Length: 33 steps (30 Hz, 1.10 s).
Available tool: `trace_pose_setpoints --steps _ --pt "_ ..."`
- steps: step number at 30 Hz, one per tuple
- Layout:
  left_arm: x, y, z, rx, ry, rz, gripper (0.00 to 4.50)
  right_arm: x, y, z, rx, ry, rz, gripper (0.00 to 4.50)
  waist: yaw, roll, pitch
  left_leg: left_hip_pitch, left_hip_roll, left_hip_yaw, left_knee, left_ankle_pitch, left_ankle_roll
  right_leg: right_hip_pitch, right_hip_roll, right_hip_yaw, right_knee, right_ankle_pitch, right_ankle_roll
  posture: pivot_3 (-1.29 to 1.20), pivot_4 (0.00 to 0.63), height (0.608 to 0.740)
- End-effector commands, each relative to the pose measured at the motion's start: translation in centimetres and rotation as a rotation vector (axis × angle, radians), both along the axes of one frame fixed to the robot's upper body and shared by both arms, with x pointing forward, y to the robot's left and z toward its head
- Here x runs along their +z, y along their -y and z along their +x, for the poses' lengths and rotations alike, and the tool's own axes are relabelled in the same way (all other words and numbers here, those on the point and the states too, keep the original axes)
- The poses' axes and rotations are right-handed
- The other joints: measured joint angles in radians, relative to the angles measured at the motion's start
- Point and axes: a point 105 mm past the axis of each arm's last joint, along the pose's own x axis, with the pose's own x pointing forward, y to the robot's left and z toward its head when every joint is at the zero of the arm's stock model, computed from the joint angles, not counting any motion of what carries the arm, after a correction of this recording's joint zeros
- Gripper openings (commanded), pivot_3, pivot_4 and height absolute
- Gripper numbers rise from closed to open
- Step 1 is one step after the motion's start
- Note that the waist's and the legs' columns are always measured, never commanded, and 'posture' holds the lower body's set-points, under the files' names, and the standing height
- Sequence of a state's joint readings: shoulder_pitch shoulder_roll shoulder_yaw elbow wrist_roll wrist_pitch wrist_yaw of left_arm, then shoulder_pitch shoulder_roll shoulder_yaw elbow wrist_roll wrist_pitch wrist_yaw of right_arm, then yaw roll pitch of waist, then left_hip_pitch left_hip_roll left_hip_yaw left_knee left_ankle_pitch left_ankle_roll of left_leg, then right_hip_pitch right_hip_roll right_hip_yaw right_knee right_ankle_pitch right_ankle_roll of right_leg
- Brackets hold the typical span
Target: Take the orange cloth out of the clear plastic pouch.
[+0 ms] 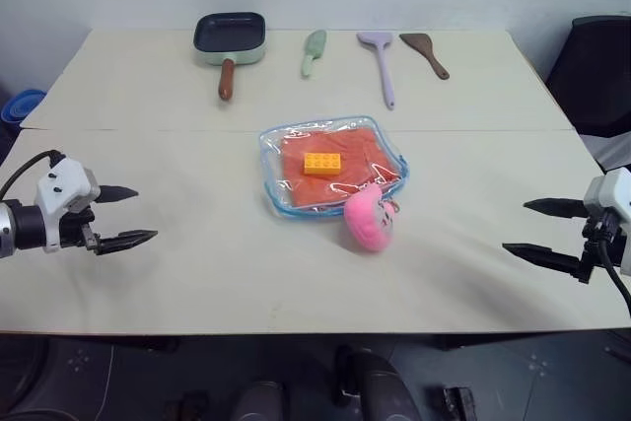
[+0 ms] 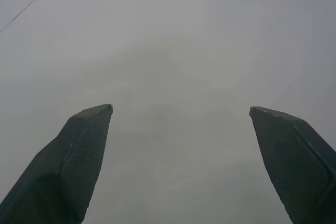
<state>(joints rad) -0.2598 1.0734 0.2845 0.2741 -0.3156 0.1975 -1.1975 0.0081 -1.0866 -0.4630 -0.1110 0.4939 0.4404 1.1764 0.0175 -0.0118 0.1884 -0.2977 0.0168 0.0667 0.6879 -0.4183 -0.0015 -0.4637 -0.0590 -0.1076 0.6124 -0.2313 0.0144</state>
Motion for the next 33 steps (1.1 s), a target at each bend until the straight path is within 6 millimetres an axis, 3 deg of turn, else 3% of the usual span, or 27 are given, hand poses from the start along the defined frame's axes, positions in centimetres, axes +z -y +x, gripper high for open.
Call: trace_pose_setpoints --steps 1,8,11,14,21,26,33 --pt "1.1 0.8 0.0 -0.039 0.014 -0.038 4.45 1.2 -0.1 0.3 -0.009 0.049 0.018 4.50 0.000 0.000 0.000 0.000 0.000 0.000 0.000 0.000 0.000 0.000 0.000 0.000 0.000 0.000 0.000 0.00 0.150 0.740" --pt "2.1 3.8 0.3 -0.129 0.023 -0.131 4.45 1.2 -1.7 0.4 0.014 0.057 0.063 4.50 0.004 0.000 0.000 0.000 0.000 0.000 0.000 0.000 0.000 0.000 0.000 0.000 0.000 0.000 0.000 0.00 0.150 0.740" --pt "3.0 7.0 1.3 -0.230 0.049 -0.149 4.45 1.8 -4.0 0.1 0.077 0.062 0.104 4.50 0.007 0.000 0.000 0.000 0.000 0.000 0.003 0.000 -0.001 0.000 0.000 0.000 0.002 0.000 0.000 0.00 0.150 0.740" --pt "4.4 11.4 3.7 -0.351 0.117 -0.158 4.45 2.4 -7.4 -0.1 0.151 0.105 0.118 4.50 0.013 0.000 0.000 -0.001 -0.001 -0.003 0.010 0.000 -0.001 0.001 -0.001 -0.002 0.004 0.001 0.001 0.00 0.150 0.740" --pt "5.7 19.2 10.0 -0.477 0.218 -0.132 4.45 2.5 -13.0 -1.1 0.267 0.141 0.151 4.50 0.009 -0.001 0.000 -0.003 -0.003 -0.001 0.011 0.001 -0.001 0.002 0.000 -0.002 0.008 0.001 0.002 0.00 0.150 0.740" --pt "4.8 22.7 12.5 -0.503 0.212 -0.100 4.45 3.2 -14.8 -1.6 0.276 0.184 0.185 4.50 0.004 -0.003 0.001 -0.003 -0.005 0.000 0.012 0.001 -0.001 0.001 0.001 -0.002 0.007 0.001 0.002 0.00 0.150 0.740" --pt "2.4 25.5 13.7 -0.477 0.187 -0.013 4.45 3.8 -14.8 -2.2 0.215 0.219 0.191 4.50 0.009 -0.004 0.002 -0.003 -0.004 -0.001 0.011 0.001 0.000 0.001 -0.001 -0.003 0.007 0.002 0.003 0.00 0.150 0.740"
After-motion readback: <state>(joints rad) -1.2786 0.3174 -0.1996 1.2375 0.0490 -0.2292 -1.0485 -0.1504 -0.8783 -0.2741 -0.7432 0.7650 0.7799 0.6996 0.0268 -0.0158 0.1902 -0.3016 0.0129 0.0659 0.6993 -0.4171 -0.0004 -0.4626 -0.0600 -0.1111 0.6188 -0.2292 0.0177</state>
